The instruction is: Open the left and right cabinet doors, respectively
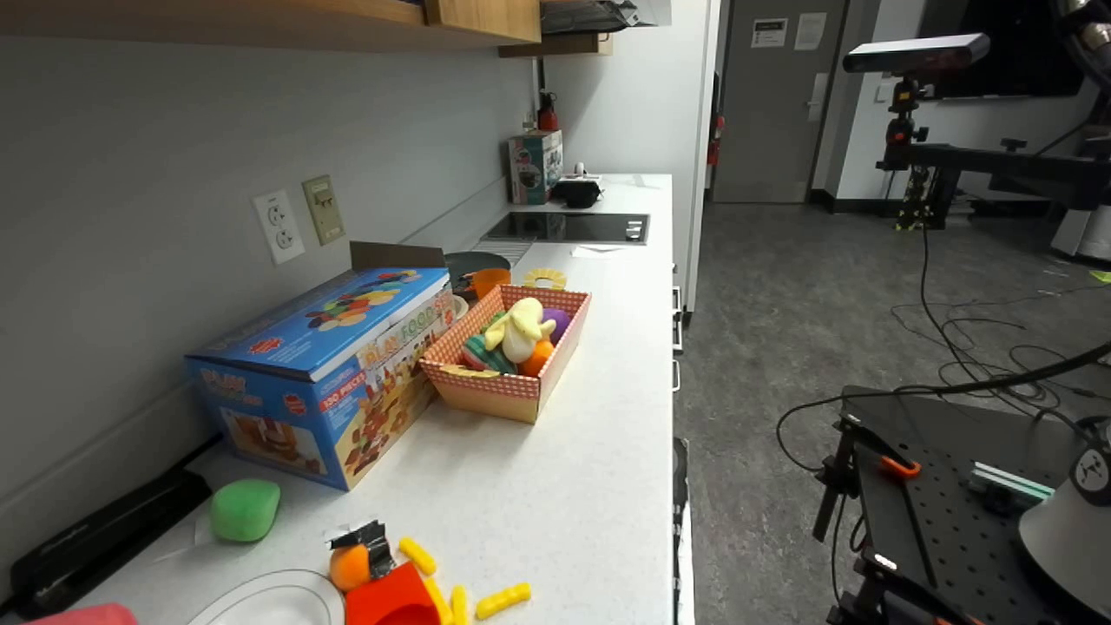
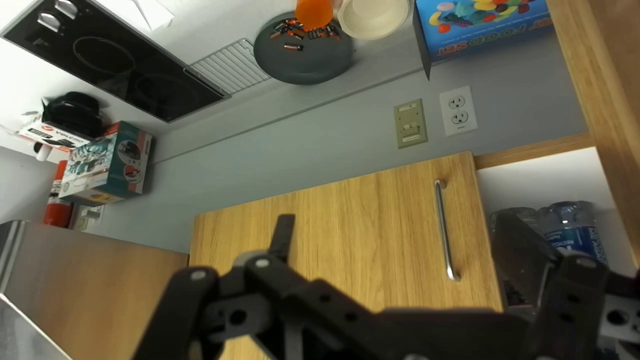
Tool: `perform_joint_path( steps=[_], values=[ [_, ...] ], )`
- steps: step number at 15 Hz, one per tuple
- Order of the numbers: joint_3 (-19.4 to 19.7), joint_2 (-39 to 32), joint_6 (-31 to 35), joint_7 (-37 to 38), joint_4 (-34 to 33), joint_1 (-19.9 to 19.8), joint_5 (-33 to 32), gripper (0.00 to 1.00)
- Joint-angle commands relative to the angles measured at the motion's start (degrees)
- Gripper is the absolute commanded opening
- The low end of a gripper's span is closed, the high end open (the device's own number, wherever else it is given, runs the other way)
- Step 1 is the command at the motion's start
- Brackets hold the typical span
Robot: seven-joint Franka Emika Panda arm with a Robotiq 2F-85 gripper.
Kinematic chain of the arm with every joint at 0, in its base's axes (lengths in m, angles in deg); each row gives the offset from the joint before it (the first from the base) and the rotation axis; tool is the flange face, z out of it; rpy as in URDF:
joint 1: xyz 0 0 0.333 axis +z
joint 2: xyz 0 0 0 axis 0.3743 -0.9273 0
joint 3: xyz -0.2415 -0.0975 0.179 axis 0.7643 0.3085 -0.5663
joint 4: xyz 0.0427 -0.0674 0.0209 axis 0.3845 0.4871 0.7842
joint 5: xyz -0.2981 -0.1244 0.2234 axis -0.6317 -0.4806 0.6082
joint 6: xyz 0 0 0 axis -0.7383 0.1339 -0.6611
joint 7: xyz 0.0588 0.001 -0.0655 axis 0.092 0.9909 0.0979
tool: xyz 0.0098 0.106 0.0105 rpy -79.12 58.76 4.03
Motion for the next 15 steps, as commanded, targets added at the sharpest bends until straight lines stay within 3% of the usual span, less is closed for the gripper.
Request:
perform_joint_path(
  steps=[1, 6, 15],
  values=[
    [-0.1, -0.1, 1.5, -0.6, 0.1, -0.3, -1.0, 1.0],
    [-0.6, -0.1, 5.8, 0.0, 0.7, -1.4, -2.6, 1.0],
    [0.7, -0.3, 0.1, 0.9, -0.2, 1.5, 3.1, 1.0]
  ],
)
